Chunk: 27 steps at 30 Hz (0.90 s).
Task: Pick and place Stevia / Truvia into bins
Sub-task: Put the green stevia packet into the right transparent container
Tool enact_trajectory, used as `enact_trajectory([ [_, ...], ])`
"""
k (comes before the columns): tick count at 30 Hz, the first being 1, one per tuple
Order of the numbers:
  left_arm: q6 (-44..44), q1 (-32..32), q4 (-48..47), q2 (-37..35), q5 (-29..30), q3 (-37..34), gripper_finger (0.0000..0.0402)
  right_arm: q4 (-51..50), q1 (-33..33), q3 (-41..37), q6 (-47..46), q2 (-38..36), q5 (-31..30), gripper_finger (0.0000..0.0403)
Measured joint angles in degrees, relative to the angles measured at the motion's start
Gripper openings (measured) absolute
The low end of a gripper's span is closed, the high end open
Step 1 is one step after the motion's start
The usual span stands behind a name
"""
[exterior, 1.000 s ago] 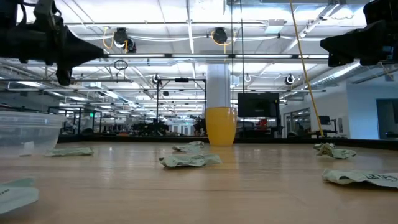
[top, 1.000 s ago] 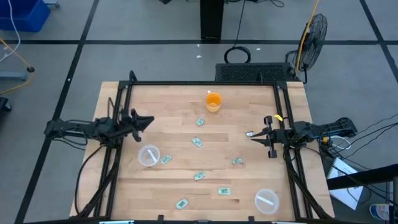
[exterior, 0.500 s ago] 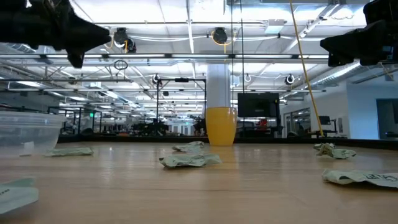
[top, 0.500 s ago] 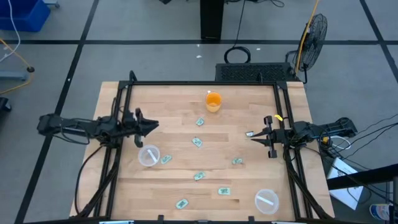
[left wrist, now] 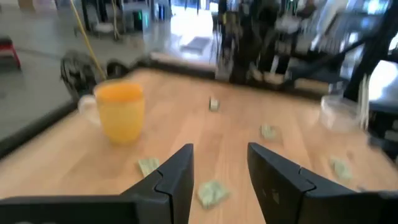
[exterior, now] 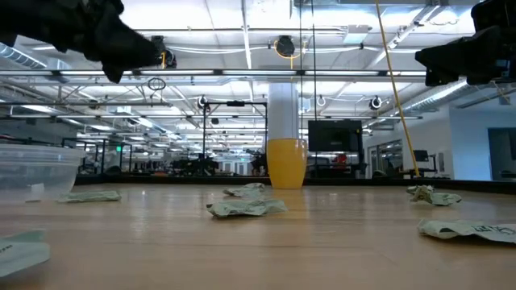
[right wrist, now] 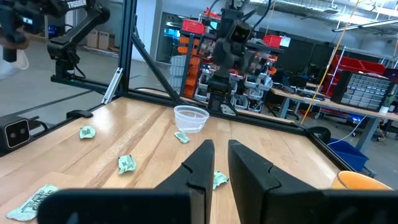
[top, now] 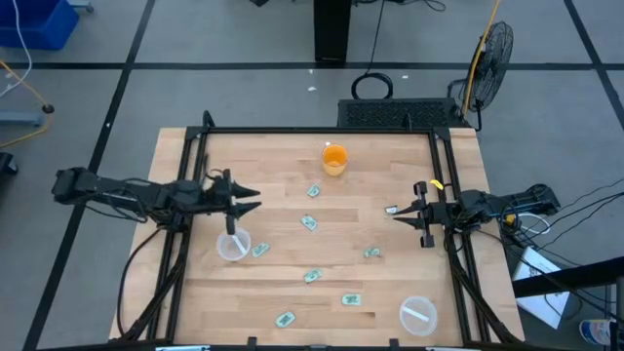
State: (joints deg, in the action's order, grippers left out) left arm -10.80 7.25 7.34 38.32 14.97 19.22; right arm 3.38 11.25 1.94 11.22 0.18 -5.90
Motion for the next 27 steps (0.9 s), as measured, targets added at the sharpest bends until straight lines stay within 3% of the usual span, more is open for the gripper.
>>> enact_trajectory([
  [11, 0.1, 0.82, 6.39, 9.91, 0.47, -0.04, 0.0157, 1.77, 0.0, -0.01, 1.82, 0.01, 0.02, 0.0039],
  [18, -0.12, 0.82, 10.92, 11.33, 0.03, -0.04, 0.0157, 13.22, 0.13, -0.01, -5.0, 0.18, 0.35, 0.0039],
  [27, -4.79, 0.82, 9.93, 11.86, 0.65, -0.04, 0.0157, 11.34, 0.05, -0.01, -16.17, 0.26, 1.18, 0.0039],
])
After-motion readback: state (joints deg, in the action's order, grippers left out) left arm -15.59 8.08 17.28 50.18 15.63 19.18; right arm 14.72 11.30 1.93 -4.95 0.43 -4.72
